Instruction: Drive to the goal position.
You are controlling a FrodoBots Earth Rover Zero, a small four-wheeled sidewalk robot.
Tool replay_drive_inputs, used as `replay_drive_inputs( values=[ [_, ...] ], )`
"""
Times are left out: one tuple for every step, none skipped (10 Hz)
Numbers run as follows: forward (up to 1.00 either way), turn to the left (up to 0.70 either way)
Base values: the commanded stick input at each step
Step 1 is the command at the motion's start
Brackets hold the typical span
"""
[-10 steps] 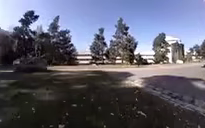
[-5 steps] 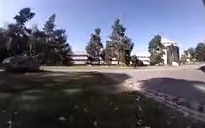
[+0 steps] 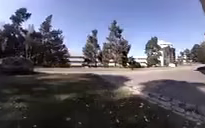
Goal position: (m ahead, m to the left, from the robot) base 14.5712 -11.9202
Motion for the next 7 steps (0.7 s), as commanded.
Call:
replay_drive_inputs(
  values=[
    [0.7,-0.14],
    [0.7,-0.14],
    [0.7,-0.14],
    [0.7,-0.14],
    [0.7,-0.14],
    [0.7,-0.14],
    [0.7,-0.14]
  ],
)
